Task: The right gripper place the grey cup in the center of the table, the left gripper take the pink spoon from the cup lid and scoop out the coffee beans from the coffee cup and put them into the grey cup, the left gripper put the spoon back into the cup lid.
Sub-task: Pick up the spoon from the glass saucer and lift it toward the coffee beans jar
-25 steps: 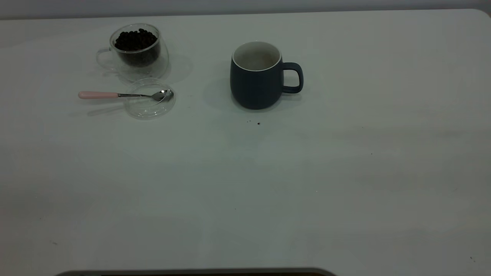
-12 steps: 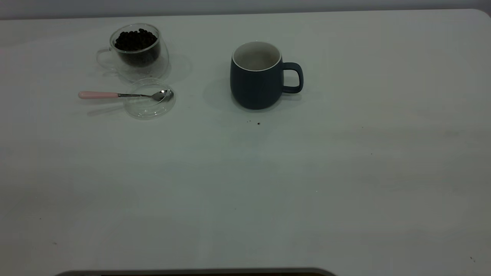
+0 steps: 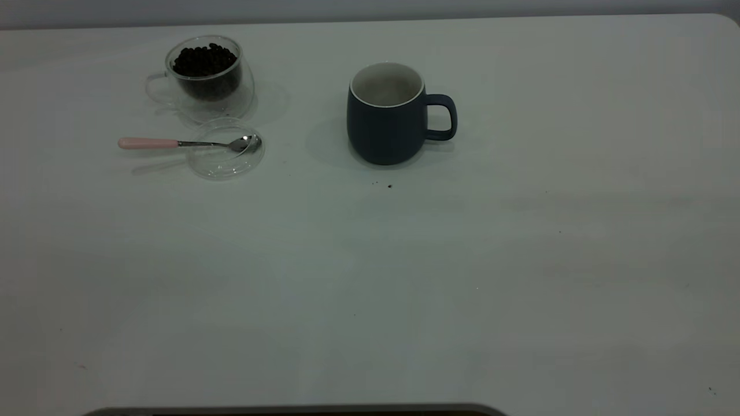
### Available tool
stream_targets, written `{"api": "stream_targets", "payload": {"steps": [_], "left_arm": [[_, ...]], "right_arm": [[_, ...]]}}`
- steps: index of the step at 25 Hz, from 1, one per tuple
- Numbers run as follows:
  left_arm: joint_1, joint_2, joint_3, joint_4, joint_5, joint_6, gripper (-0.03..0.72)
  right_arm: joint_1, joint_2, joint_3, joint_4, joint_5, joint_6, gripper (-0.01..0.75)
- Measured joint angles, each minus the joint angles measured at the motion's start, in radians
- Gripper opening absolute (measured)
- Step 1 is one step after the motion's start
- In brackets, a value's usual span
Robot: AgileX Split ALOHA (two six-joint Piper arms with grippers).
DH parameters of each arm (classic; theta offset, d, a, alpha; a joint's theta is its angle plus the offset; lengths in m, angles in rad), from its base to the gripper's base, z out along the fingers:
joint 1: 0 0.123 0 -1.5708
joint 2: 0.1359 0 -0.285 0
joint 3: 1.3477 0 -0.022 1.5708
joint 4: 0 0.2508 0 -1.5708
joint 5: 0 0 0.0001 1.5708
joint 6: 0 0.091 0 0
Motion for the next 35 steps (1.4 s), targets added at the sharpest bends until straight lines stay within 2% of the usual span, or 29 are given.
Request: {"api": "stream_targets", "payload": {"steps": [5, 8, 15, 21, 26, 29, 35], "left_arm": [[0.000, 0.002, 0.000, 0.027, -0.174, -0.022, 0.501], [0.000, 0.071, 0.000, 0.062, -0.242, -0.048, 0.466], [0.000, 0.596, -0.047, 0.095, -0.330, -0.060, 0.423], [0.000, 1.162, -0.270, 0.061, -0.322, -0.033, 0.424], [0.036, 1.535, -0.528, 0.059, -0.194, -0.001, 0.418], [0.075, 1.654, -0.607, 0.061, -0.151, 0.021, 0.395], [0.167, 1.757, -0.625, 0.072, -0.172, 0.089, 0.375]], "right_arm": [[0.000, 0.000, 0.000, 0.001, 0.000, -0.001, 0.507], [0.000, 0.000, 0.000, 0.001, 0.000, -0.001, 0.507], [0.000, 0.000, 0.000, 0.001, 0.000, -0.001, 0.507], [0.000, 0.000, 0.000, 0.001, 0.000, -0.001, 0.507], [0.000, 0.000, 0.000, 0.001, 0.000, -0.001, 0.507], [0.000, 0.000, 0.000, 0.001, 0.000, -0.001, 0.507], [0.000, 0.000, 0.000, 0.001, 0.000, -0.001, 0.507]]}}
